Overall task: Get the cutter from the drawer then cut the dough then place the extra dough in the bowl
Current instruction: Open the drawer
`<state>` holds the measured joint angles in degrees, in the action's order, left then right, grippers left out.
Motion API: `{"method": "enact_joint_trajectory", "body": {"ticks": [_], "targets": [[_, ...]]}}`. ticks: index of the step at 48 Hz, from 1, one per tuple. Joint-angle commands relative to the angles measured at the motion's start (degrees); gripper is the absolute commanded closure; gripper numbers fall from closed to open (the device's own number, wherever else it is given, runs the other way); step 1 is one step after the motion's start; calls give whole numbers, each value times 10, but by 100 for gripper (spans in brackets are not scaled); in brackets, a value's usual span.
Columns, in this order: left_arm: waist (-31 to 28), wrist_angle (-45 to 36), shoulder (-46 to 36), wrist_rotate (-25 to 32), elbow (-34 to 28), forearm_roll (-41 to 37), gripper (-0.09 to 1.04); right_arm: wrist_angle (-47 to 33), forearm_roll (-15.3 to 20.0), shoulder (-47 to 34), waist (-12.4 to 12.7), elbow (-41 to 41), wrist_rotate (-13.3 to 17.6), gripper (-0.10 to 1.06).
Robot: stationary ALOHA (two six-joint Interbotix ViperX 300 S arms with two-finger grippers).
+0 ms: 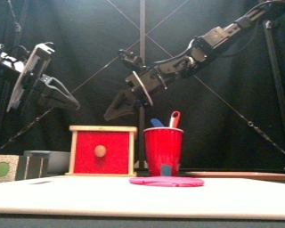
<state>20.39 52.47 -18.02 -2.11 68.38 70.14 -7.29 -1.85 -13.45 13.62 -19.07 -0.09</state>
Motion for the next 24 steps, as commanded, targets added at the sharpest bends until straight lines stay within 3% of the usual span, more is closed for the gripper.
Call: {"method": "enact_joint_trajectory", "body": {"ticks": [1, 12, 24], "targets": [[7, 24, 55, 1, -42, 21, 93, 26, -5, -2, 3, 32, 0, 95], [14, 58, 135, 2, -89, 42, 83, 77, -16, -25, 3, 41, 2, 95], [18, 39, 145, -1, -98, 54, 71, 123, -33, -25, 3, 40, 2, 95]]}}
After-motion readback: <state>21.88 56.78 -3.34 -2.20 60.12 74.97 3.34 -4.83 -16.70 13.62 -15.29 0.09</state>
